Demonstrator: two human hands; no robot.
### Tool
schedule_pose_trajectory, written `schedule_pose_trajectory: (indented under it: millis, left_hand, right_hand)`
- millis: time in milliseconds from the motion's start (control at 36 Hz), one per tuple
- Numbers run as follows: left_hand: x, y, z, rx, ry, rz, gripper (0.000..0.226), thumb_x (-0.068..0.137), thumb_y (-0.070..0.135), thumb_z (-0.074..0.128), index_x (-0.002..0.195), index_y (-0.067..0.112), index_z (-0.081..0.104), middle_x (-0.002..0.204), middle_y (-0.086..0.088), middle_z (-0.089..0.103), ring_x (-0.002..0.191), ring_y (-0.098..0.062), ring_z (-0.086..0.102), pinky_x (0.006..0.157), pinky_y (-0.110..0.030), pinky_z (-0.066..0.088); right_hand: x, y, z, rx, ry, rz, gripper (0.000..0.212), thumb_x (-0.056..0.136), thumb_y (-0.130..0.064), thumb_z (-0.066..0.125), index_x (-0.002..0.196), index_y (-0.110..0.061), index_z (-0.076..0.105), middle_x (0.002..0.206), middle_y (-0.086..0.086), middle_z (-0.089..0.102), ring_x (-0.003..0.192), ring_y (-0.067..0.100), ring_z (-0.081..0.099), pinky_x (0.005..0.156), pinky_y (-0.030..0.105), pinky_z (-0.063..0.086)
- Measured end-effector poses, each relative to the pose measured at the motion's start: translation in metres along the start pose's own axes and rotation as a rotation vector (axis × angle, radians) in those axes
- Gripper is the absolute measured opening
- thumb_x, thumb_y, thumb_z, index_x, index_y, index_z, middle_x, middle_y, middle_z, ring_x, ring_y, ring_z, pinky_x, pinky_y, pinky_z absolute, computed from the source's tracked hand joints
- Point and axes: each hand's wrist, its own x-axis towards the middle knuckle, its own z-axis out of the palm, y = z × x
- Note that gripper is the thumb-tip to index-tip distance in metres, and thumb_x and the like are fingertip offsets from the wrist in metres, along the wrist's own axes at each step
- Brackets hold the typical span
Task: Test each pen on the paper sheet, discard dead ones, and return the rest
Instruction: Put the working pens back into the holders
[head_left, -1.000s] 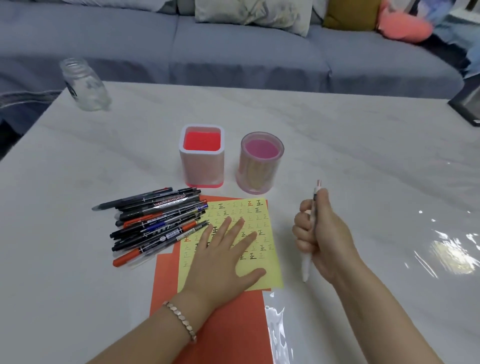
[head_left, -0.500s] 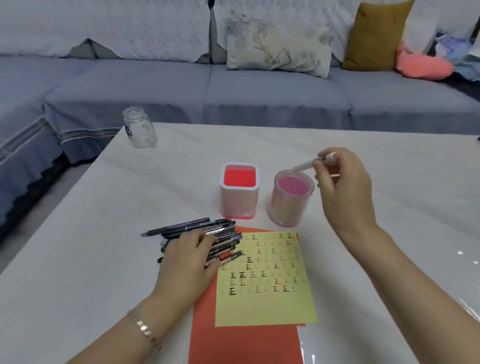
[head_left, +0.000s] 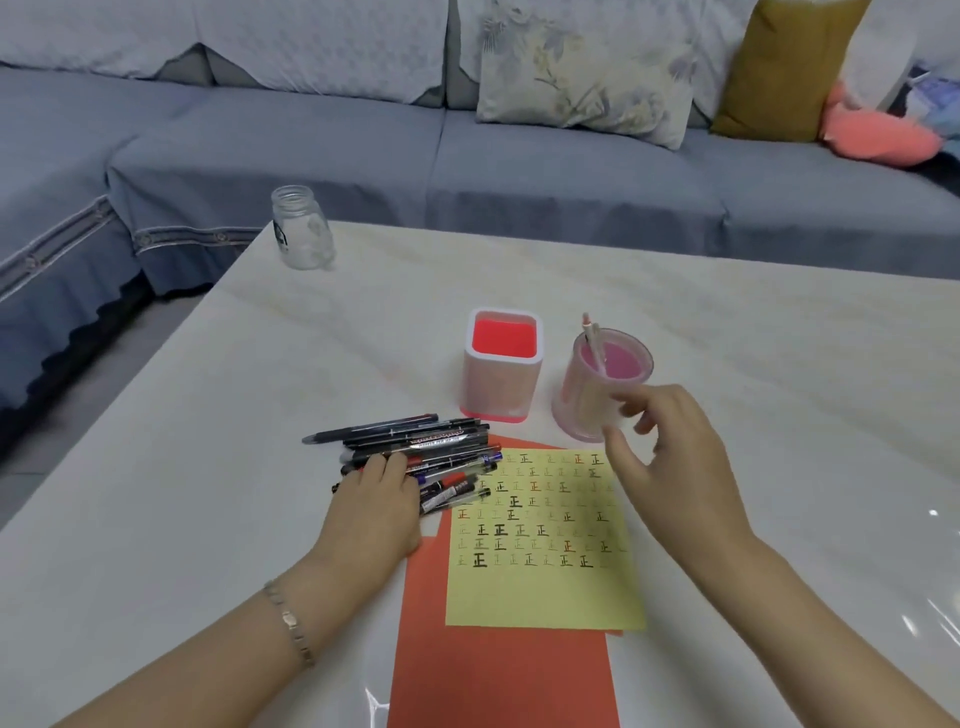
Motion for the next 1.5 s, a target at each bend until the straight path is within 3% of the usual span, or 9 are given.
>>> schedule_pose_trajectory:
  millis: [361,472,639,750,917,1000,1139,1306,1500]
  left_hand:
    - [-0.009,-0.01,-0.022,-0.167,0.131,0.07,0.033,0.051,0.009,0.086,0.071,0.018,0.061,0.059,0.005,0.057,0.051,-0.018,0.056,0.042,-0.023,0.039]
    - [-0.006,-0.01,-0.039,-0.286,0.123,0.115,0.02,0.062,0.018,0.082,0.075,0.016,0.065,0.06,0.004,0.06,0.053,-0.019,0.06,0.04,-0.025,0.044]
    - [0.003,-0.014,-0.069,-0.383,0.301,-0.108,0.042,0.067,0.038,0.07,0.105,0.02,0.064,0.095,0.004,0.065,0.091,-0.017,0.055,0.075,-0.026,0.034]
    - [0.007,0.01,-0.088,-1.217,0.182,-0.558,0.077,0.079,0.016,0.071,0.141,0.025,0.025,0.126,0.015,0.045,0.108,0.007,0.048,0.093,-0.01,0.038]
    - [0.012,0.042,-0.086,-2.148,-0.171,-0.523,0.039,0.086,0.012,0.056,0.121,-0.005,0.051,0.112,-0.019,0.062,0.095,-0.026,0.061,0.07,-0.027,0.054]
    - [0.016,0.054,-0.092,-2.154,-0.169,-0.53,0.031,0.086,0.008,0.051,0.115,-0.003,0.054,0.106,-0.013,0.068,0.079,-0.019,0.065,0.047,-0.023,0.04]
    - [0.02,0.063,-0.094,-2.158,-0.173,-0.589,0.025,0.091,0.004,0.048,0.115,-0.002,0.051,0.106,-0.008,0.07,0.1,-0.02,0.066,0.09,-0.046,0.048]
    - [0.02,0.068,-0.09,-1.993,-0.135,-0.537,0.018,0.091,-0.001,0.048,0.107,0.003,0.056,0.095,-0.01,0.072,0.092,-0.022,0.069,0.08,-0.035,0.056]
    - [0.023,0.077,-0.09,-1.883,-0.147,-0.423,0.019,0.091,-0.002,0.051,0.101,0.012,0.06,0.094,-0.011,0.069,0.086,-0.024,0.067,0.077,-0.037,0.056]
  right_hand:
    - [-0.02,-0.044,0.074,-0.156,-0.324,-0.543,0.047,0.065,-0.018,0.073,0.11,-0.01,0.061,0.113,0.006,0.063,0.104,0.023,0.056,0.093,0.031,0.041]
    - [-0.02,-0.045,0.087,-0.262,-0.313,-0.563,0.05,0.061,-0.009,0.075,0.109,-0.01,0.064,0.088,0.001,0.067,0.08,0.022,0.064,0.082,0.026,0.034]
    - [-0.026,-0.038,0.061,0.091,-0.576,-0.079,0.011,0.097,-0.024,0.044,0.099,-0.028,0.054,0.081,-0.011,0.055,0.074,0.009,0.05,0.062,0.024,0.034]
    - [-0.034,-0.032,0.044,0.804,-0.648,0.435,0.017,0.097,-0.015,0.043,0.085,-0.015,0.055,0.058,-0.009,0.044,0.045,0.005,0.033,0.044,0.014,0.029]
    - [-0.045,-0.035,0.029,1.237,-0.784,0.667,0.026,0.08,-0.025,0.053,0.095,-0.005,0.06,0.057,-0.002,0.044,0.042,0.005,0.029,0.038,0.013,0.025]
    - [-0.05,-0.036,0.026,1.254,-0.808,0.659,0.023,0.08,-0.027,0.052,0.09,-0.008,0.061,0.057,-0.001,0.045,0.042,0.006,0.03,0.038,0.014,0.026]
    - [-0.051,-0.039,0.018,1.073,-0.826,0.523,0.024,0.087,-0.031,0.05,0.074,-0.013,0.06,0.055,0.003,0.055,0.043,0.012,0.044,0.046,0.018,0.039]
    - [-0.046,-0.037,0.017,0.661,-0.592,0.353,0.02,0.089,-0.038,0.054,0.091,-0.021,0.062,0.068,-0.011,0.059,0.061,0.003,0.053,0.06,0.017,0.042]
    - [-0.015,-0.043,0.013,0.798,-0.276,0.342,0.013,0.091,-0.021,0.056,0.091,-0.017,0.068,0.063,-0.005,0.058,0.055,0.008,0.054,0.05,0.02,0.045]
